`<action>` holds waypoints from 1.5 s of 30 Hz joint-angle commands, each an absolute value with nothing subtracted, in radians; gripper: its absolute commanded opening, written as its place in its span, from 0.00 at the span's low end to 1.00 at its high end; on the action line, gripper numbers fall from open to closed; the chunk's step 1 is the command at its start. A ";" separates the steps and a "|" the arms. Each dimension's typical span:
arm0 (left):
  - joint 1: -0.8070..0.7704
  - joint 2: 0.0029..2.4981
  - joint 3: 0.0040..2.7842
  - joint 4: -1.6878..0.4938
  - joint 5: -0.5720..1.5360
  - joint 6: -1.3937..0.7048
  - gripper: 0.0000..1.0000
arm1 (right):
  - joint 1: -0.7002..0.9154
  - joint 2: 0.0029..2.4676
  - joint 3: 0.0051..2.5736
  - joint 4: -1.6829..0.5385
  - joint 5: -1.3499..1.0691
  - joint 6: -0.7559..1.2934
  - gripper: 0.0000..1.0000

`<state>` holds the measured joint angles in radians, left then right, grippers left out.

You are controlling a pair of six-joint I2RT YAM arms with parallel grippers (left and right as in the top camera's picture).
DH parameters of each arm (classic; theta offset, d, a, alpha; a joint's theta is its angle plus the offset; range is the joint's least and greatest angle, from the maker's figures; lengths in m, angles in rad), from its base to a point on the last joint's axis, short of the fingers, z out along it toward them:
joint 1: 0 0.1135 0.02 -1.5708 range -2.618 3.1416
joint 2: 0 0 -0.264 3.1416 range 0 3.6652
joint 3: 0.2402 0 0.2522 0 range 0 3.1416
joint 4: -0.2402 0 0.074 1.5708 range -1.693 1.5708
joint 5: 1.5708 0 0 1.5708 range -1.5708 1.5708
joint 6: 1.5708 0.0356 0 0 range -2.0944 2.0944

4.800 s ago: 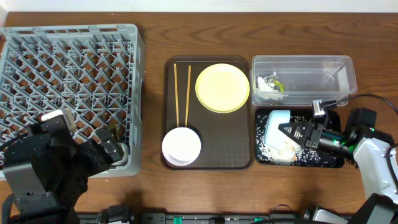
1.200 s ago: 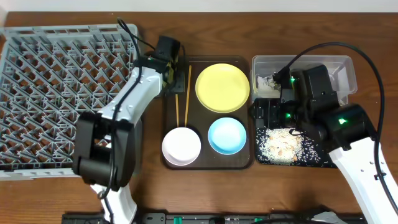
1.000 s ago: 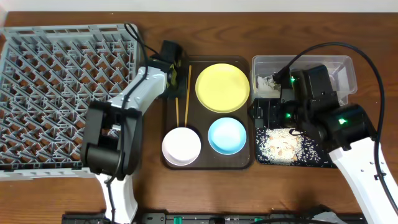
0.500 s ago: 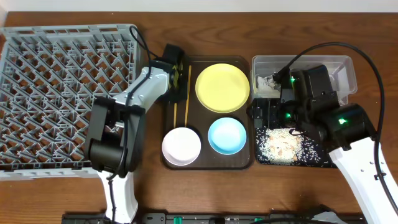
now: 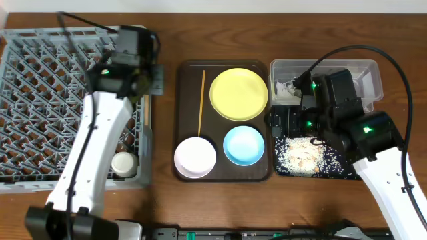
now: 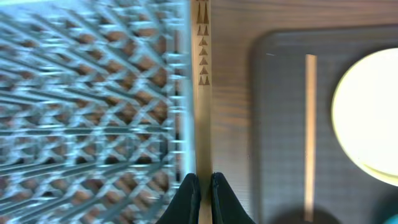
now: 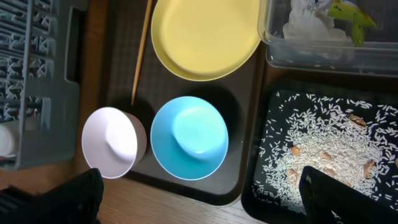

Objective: Sort waste into correct bins and load items into the dishwasher
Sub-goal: 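Carry the chopstick over the dish rack and release it, then return left gripper to the tray and grasp the second chopstick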

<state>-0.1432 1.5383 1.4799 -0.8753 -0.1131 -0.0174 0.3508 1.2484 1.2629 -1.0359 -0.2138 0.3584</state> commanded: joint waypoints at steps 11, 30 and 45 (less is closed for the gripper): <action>-0.041 1.712 1.378 -0.815 -0.175 0.120 0.06 | 0.345 1.250 1.262 -1.033 -0.222 0.351 0.99; -0.276 1.729 1.371 -0.722 0.250 0.070 0.49 | 0.345 1.250 1.262 -1.037 -0.221 0.351 0.99; -0.315 2.095 1.371 -0.594 0.247 -0.088 0.35 | 0.345 1.250 1.262 -1.036 -0.222 0.351 0.99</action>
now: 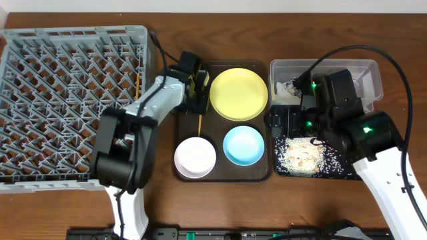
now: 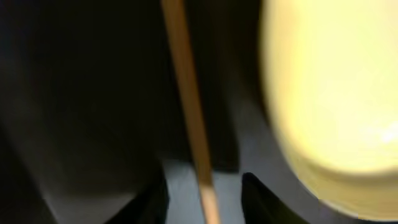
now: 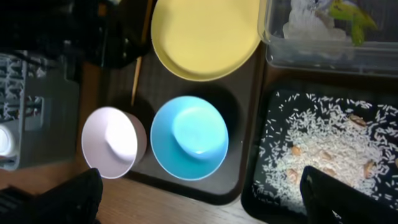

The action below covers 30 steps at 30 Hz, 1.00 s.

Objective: Sort waste into correct bins and load items into the dishwasher
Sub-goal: 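Return left gripper to the tray and grasp the second chopstick, then carry the second chopstick into the dish rack and release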

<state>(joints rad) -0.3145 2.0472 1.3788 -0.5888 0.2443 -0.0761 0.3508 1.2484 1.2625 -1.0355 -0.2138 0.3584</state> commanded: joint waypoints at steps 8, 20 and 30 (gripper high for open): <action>-0.317 2.096 1.399 -0.657 0.174 -0.088 0.06 | 0.345 1.250 1.262 -1.035 -0.221 0.351 0.99; -0.265 1.758 1.531 -0.957 -0.190 -0.088 0.06 | 0.345 1.250 1.262 -1.037 -0.222 0.351 0.99; -0.042 1.703 1.484 -0.981 -0.174 -0.078 0.06 | 0.345 1.250 1.262 -1.036 -0.222 0.355 0.99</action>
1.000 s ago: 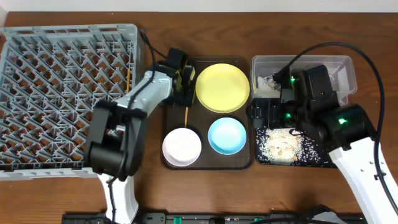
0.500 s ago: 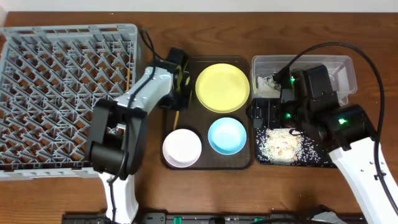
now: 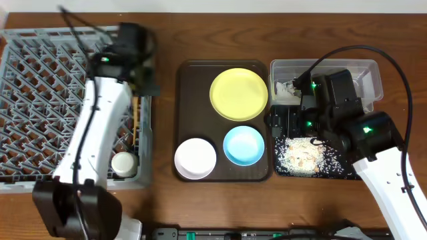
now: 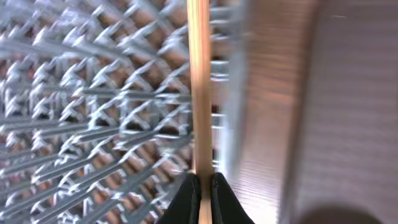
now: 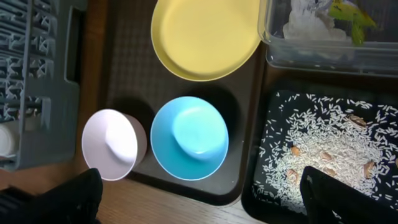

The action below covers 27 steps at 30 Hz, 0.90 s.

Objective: Sort waste into correct bins and load items into the dishwasher
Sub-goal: 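Carry the second chopstick into the dish rack and release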

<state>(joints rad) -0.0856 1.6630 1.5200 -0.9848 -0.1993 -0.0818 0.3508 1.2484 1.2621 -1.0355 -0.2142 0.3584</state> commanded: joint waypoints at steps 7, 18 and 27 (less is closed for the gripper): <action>-0.020 1.750 1.471 -0.972 -0.086 0.023 0.24 | 0.345 1.250 1.262 -1.038 -0.222 0.355 0.99; -0.021 1.581 1.529 -1.144 0.406 0.022 0.73 | 0.345 1.250 1.262 -1.040 -0.222 0.354 0.99; -0.099 1.527 1.510 -1.123 0.559 0.021 0.60 | 0.345 1.250 1.262 -1.048 -0.221 0.354 0.99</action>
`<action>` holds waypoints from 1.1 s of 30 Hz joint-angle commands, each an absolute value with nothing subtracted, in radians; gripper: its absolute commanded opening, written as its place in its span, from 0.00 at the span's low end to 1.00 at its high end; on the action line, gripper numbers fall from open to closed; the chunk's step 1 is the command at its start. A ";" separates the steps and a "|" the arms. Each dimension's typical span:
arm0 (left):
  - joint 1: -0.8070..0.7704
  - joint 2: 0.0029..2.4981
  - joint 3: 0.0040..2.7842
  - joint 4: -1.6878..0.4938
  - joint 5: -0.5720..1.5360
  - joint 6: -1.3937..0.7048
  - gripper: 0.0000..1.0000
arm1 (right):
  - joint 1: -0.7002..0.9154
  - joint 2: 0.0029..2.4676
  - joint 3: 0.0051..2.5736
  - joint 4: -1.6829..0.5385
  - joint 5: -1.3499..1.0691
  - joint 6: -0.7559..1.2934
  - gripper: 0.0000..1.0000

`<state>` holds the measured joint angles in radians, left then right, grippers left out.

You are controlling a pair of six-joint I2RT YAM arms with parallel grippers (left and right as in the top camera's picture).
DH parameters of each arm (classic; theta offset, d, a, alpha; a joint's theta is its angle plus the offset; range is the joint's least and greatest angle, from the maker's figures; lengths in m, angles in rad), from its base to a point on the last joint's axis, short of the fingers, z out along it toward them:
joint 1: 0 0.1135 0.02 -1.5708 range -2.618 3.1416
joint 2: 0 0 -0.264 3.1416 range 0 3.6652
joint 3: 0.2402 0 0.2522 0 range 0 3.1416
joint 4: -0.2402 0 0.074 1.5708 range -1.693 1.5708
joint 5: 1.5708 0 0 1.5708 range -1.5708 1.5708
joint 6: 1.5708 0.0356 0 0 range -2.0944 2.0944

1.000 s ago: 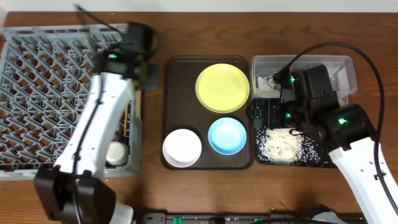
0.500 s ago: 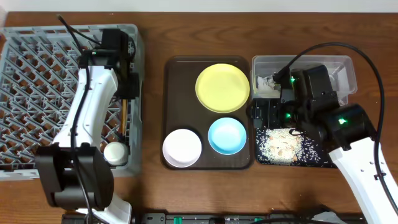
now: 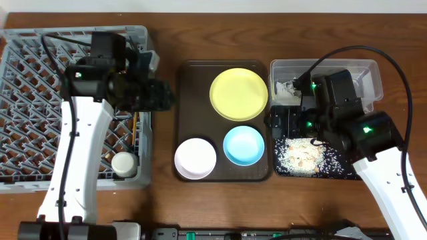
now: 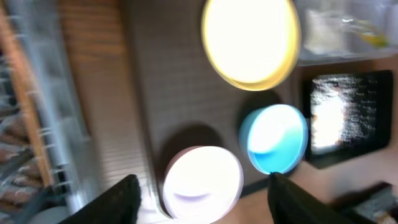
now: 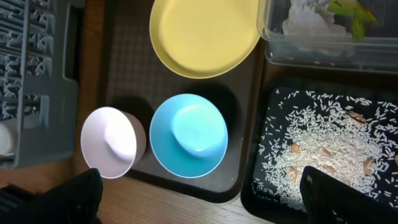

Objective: Sort waste into correct bins and load items into the dishwasher
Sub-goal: 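Carry the second chopstick into the dish rack and release, then move left gripper to the blue bowl and grip its rim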

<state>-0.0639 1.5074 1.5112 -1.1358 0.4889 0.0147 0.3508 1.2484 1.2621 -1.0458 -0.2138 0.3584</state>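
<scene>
On the brown tray (image 3: 183, 120) sit a yellow plate (image 3: 239, 93), a blue bowl (image 3: 243, 145) and a white bowl (image 3: 195, 157). A wooden chopstick (image 3: 137, 124) lies in the right column of the grey dish rack (image 3: 40, 100). My left gripper (image 3: 162, 97) hangs open between rack and tray. Its wrist view is blurred and looks down on the white bowl (image 4: 202, 183), with the left gripper (image 4: 204, 182) holding nothing. My right gripper (image 5: 200, 186) is open above the tray's front edge, and the blue bowl (image 5: 188, 135) lies beyond it.
A white cup (image 3: 125, 163) stands in the rack's front right corner. A black bin (image 3: 333, 167) holds rice and food scraps. Behind it, a clear bin (image 3: 373, 73) holds crumpled waste. My right arm hangs over both bins.
My left gripper was shut on a chopstick over the rack. It is now open and empty, turned toward the tray, and the chopstick lies in the rack.
My left gripper first held one chopstick at the rack's right edge while a second lay on the tray. Then it stood open around the tray chopstick. Then it held that chopstick over the rack, the tray bare of chopsticks. Now it is released. The right arm stayed still.
</scene>
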 commanded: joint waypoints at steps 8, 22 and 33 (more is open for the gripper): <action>-0.301 1.540 1.420 -1.145 0.394 -0.119 0.47 | 0.345 1.250 1.262 -1.049 -0.222 0.355 0.99; -0.598 1.562 1.079 -0.755 0.268 -0.347 0.41 | 0.345 1.250 1.262 -1.048 -0.221 0.354 0.99; -0.667 1.742 1.068 -0.621 0.167 -0.350 0.42 | 0.345 1.250 1.262 -1.048 -0.221 0.355 0.99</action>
